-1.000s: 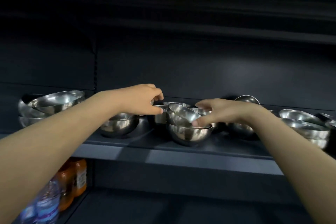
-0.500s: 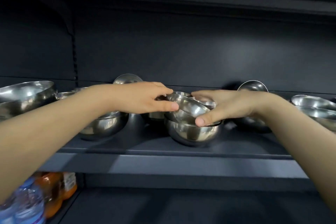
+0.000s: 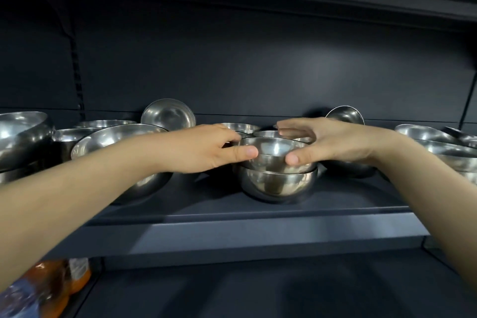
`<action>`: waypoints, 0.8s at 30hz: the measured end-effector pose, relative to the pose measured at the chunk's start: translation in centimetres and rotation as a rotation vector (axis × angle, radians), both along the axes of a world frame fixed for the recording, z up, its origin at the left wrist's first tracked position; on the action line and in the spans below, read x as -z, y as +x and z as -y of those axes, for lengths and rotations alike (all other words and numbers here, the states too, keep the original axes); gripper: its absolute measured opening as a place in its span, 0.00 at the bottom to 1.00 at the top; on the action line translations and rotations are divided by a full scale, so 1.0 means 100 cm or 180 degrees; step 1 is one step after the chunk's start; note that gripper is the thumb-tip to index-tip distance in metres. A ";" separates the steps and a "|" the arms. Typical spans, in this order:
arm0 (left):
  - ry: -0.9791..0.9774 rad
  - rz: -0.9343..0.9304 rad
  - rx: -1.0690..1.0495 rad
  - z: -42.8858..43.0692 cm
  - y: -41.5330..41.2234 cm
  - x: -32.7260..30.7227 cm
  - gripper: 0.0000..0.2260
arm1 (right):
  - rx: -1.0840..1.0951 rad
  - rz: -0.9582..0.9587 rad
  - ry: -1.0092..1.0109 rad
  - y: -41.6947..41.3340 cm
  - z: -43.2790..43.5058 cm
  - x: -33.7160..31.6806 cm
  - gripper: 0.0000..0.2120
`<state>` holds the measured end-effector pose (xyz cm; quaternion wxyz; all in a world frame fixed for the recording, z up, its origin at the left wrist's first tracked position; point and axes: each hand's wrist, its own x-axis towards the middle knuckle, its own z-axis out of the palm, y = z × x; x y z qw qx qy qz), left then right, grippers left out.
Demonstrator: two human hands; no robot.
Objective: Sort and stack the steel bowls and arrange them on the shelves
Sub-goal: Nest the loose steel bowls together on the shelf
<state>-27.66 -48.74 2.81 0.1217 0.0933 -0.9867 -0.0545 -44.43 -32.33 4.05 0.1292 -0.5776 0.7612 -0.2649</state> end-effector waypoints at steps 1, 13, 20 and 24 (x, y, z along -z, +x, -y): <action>-0.0003 -0.0032 -0.0010 -0.001 -0.001 0.000 0.47 | 0.0006 0.0005 0.0000 -0.001 -0.001 0.002 0.62; 0.0040 -0.0243 -0.0027 -0.008 -0.006 -0.004 0.40 | 0.0076 -0.0084 -0.0060 -0.006 0.000 0.010 0.66; -0.0057 -0.0140 -0.0173 -0.007 -0.007 -0.002 0.42 | 0.0105 -0.0003 -0.0125 -0.006 0.000 0.011 0.63; -0.0045 -0.0081 -0.0176 -0.010 -0.006 -0.004 0.43 | 0.0069 -0.0013 -0.0108 -0.006 0.000 0.011 0.69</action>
